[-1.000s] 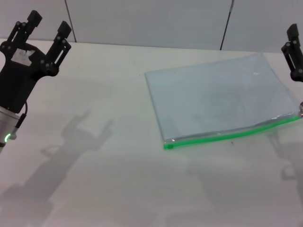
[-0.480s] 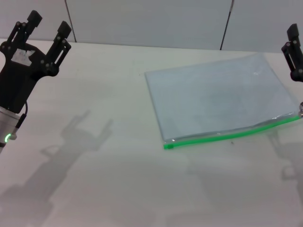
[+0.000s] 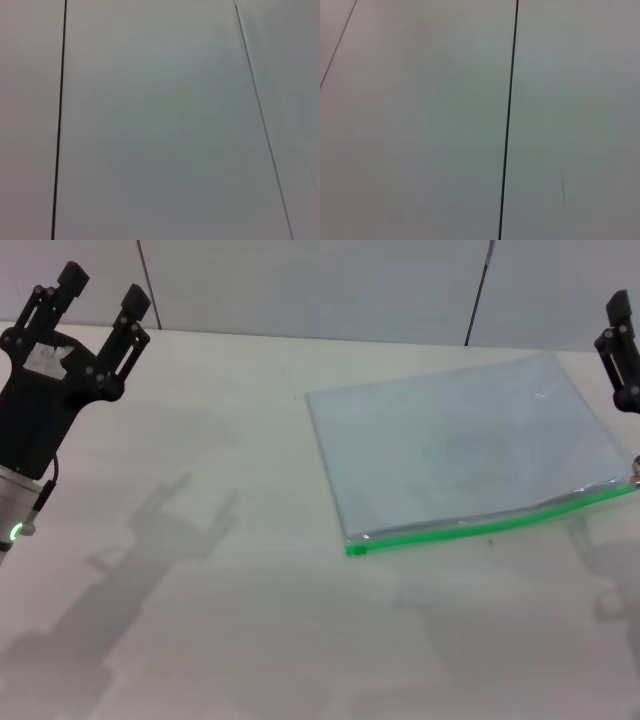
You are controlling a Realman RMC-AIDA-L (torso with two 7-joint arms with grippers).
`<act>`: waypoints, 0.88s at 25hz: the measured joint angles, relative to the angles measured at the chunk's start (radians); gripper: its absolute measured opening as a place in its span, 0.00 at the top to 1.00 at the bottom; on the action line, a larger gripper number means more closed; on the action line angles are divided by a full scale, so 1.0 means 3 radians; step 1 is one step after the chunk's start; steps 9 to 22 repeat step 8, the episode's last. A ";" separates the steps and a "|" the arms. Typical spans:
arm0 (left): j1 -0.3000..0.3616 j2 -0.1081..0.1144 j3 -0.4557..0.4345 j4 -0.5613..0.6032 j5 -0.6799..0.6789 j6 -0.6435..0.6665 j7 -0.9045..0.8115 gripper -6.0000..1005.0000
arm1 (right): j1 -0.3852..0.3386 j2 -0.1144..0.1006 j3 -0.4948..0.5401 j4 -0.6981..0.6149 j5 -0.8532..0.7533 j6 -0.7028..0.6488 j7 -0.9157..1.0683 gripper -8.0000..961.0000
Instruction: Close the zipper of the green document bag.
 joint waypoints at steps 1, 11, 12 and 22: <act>0.0000 0.0000 0.0000 0.0000 0.0000 0.0000 0.0000 0.31 | 0.0000 0.0000 0.0000 0.0000 0.0000 0.0000 0.0000 0.14; 0.0000 0.0000 0.0000 0.0000 0.0000 0.0000 0.0000 0.31 | 0.0000 0.0004 0.0000 0.0000 0.0000 -0.0040 0.0000 0.14; 0.0000 0.0000 0.0000 0.0000 0.0000 0.0000 0.0000 0.31 | 0.0000 0.0004 0.0000 0.0000 0.0000 -0.0040 0.0000 0.14; 0.0000 0.0000 0.0000 0.0000 0.0000 0.0000 0.0000 0.31 | 0.0000 0.0004 0.0000 0.0000 0.0000 -0.0040 0.0000 0.14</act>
